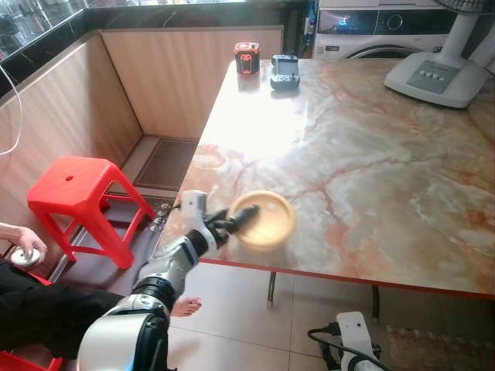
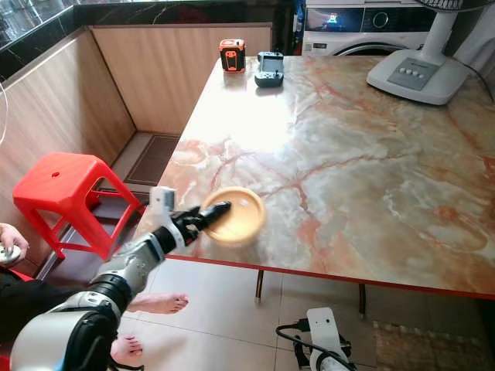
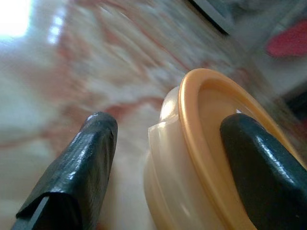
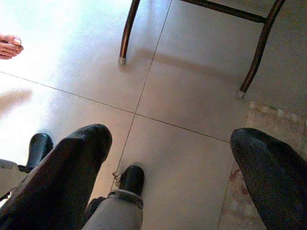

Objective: Restocking fridge

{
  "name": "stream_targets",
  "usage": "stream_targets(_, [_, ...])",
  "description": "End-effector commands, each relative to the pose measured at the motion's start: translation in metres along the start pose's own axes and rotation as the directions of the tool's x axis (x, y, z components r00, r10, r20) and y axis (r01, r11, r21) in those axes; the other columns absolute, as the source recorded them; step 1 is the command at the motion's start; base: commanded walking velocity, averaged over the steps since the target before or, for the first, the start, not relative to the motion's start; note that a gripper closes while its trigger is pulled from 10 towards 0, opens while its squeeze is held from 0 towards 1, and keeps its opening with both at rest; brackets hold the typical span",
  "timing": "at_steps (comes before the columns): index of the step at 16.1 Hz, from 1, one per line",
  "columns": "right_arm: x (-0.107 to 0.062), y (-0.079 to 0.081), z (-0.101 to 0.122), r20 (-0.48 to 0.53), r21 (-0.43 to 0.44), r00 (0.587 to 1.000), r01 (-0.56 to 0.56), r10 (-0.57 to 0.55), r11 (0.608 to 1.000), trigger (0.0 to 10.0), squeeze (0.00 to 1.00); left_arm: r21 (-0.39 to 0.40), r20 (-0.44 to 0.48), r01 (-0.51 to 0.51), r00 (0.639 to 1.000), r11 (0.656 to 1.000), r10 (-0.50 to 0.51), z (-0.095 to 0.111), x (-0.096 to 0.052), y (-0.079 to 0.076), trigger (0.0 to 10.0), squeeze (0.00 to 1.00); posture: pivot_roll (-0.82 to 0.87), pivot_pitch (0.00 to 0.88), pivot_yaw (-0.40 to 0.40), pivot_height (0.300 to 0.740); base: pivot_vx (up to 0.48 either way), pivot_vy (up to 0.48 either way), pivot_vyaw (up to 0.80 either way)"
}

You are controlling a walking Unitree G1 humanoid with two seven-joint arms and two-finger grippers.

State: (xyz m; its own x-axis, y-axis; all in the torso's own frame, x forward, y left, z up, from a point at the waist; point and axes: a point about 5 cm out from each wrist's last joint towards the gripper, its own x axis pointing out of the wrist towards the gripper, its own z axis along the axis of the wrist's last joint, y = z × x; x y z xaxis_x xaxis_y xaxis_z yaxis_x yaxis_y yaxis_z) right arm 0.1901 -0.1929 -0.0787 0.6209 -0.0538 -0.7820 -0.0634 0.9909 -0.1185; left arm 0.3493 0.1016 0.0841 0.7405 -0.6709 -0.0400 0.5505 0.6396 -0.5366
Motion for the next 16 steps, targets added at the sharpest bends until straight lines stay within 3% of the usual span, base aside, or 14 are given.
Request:
stream_targets(1, [-0.001, 0.003, -0.003, -0.002, 0.012, 1.000, -0.005, 0.005, 1.000, 10.0, 0.00, -0.022, -0.091, 0.014, 0.996, 1.000, -0.015, -0.017, -0.002, -0.001, 10.0, 0.00, -0.11, 0.049, 0.064, 0.740, 0.000, 0.000, 0.00])
stream_targets(4, [-0.001, 0.004, -0.003, 0.001, 0.015, 1.000, -0.008, 0.008, 1.000, 10.0, 0.00, -0.034, -0.107, 0.088, 0.990, 0.995, -0.092, -0.018, 0.001, -0.008, 10.0, 0.00, -0.11, 0.051, 0.064, 0.740, 0.000, 0.000, 0.00])
stream_targets(16, [-0.001, 0.004, -0.001, 0.019, 0.023, 1.000, -0.012, 0.012, 1.000, 10.0, 0.00, -0.006, -0.092, 0.143, 0.985, 0.990, -0.143, -0.008, 0.005, -0.012, 10.0, 0.00, -0.11, 0.051, 0.062, 0.740, 0.000, 0.000, 0.00])
